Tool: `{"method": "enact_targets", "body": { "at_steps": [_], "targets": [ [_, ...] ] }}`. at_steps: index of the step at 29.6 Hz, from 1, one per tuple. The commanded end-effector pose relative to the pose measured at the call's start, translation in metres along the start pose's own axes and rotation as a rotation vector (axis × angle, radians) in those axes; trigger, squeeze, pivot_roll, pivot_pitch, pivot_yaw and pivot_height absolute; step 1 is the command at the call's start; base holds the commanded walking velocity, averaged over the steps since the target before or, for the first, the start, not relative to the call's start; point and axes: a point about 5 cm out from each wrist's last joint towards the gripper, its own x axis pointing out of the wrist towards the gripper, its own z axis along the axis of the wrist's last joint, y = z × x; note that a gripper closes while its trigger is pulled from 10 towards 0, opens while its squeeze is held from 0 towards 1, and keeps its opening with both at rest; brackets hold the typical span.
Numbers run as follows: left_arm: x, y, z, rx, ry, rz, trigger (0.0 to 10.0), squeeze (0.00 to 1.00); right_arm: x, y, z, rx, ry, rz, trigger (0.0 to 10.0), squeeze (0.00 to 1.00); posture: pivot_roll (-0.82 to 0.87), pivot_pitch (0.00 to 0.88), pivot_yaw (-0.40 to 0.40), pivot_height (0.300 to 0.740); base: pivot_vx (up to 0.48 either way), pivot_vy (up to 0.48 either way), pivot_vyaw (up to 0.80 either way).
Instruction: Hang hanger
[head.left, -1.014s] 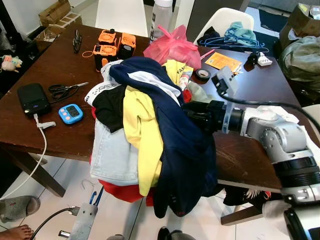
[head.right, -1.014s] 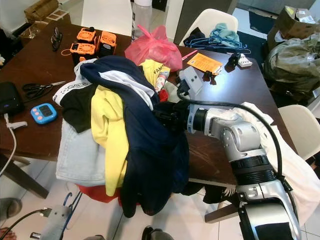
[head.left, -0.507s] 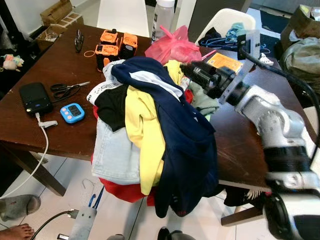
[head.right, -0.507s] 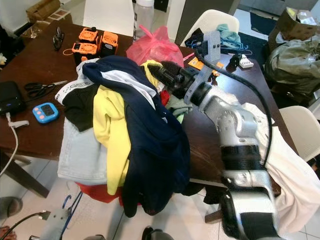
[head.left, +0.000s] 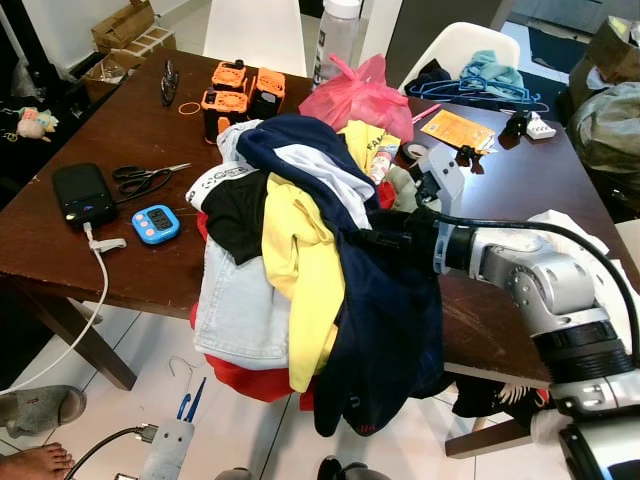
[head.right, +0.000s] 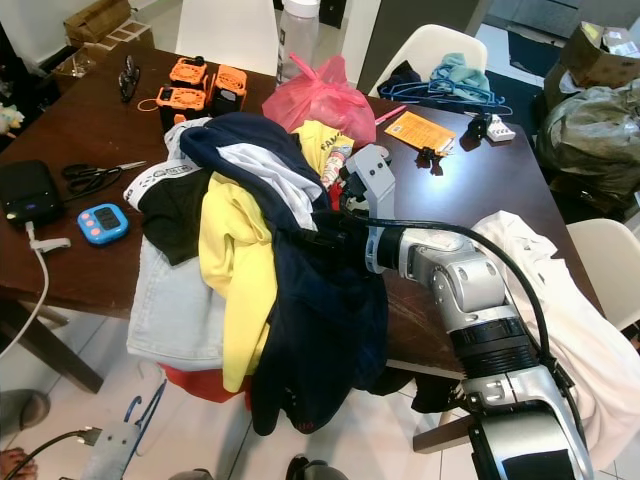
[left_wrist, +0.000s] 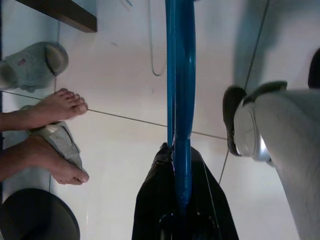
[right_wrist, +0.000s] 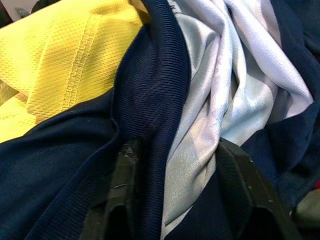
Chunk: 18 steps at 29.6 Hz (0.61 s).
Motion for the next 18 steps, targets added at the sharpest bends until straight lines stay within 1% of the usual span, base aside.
{"method": "enact_targets", "body": {
  "at_steps": [1,2,3,4,5,7,9,13,15,17,18],
  "targets": [
    [-0.007,-0.055,0.009,-0.004,-0.012,-0.149,10.0,0.0,-0.002,-0.002,-0.001,0.021,-0.008,-0.007,0.0,0.0,0.12,0.044,-0.085,0.74,0.0,0.0,0.0],
    [-0.007,-0.055,0.009,-0.004,-0.012,-0.149,10.0,0.0,-0.002,-0.002,-0.001,0.021,-0.008,-0.007,0.0,0.0,0.12,0.044,-0.085,0.74,0.0,0.0,0.0],
    [-0.008,-0.062,0.014,-0.002,-0.016,-0.157,10.0,0.0,-0.003,-0.001,0.012,0.017,-0.07,0.005,4.2,0.0,0.12,0.044,-0.084,0.74,0.0,0.0,0.0],
    [-0.009,-0.068,0.017,-0.001,-0.02,-0.162,10.0,0.0,-0.005,0.0,0.023,0.011,-0.133,0.02,10.0,0.0,0.12,0.045,-0.082,0.74,0.0,0.0,0.0],
    [-0.009,-0.073,0.02,0.001,-0.023,-0.168,10.0,0.0,-0.007,0.003,0.037,0.008,-0.207,0.046,10.0,0.0,0.12,0.045,-0.082,0.74,0.0,0.0,0.0],
    [-0.008,-0.062,0.014,0.0,-0.016,-0.158,10.0,0.0,-0.013,0.009,0.061,0.003,-0.351,0.083,10.0,0.0,0.11,0.045,-0.082,0.74,0.0,0.0,0.0],
    [-0.007,-0.054,0.01,-0.002,-0.011,-0.15,10.0,0.0,-0.017,0.012,0.072,-0.008,-0.427,0.082,10.0,0.0,0.11,0.044,-0.082,0.74,0.0,0.0,0.0],
    [-0.006,-0.052,0.009,-0.002,-0.009,-0.146,10.0,0.0,-0.019,0.014,0.078,-0.009,-0.468,0.08,10.0,0.0,0.11,0.044,-0.081,0.74,0.0,0.0,0.0],
    [-0.006,-0.051,0.008,-0.002,-0.007,-0.142,10.0,0.0,-0.02,0.025,0.072,-0.041,-0.414,0.173,10.0,0.0,0.11,0.044,-0.08,0.74,0.0,0.0,0.0],
    [-0.006,-0.05,0.008,-0.002,-0.007,-0.14,10.0,0.0,-0.018,0.032,0.064,-0.084,-0.35,0.204,10.0,0.0,0.11,0.044,-0.079,0.74,0.0,0.0,0.0],
    [-0.006,-0.05,0.008,-0.002,-0.007,-0.14,10.0,0.0,-0.018,0.032,0.064,-0.084,-0.35,0.204,10.0,0.0,0.11,0.044,-0.079,0.74,0.0,0.0,0.0]
  ]
}}
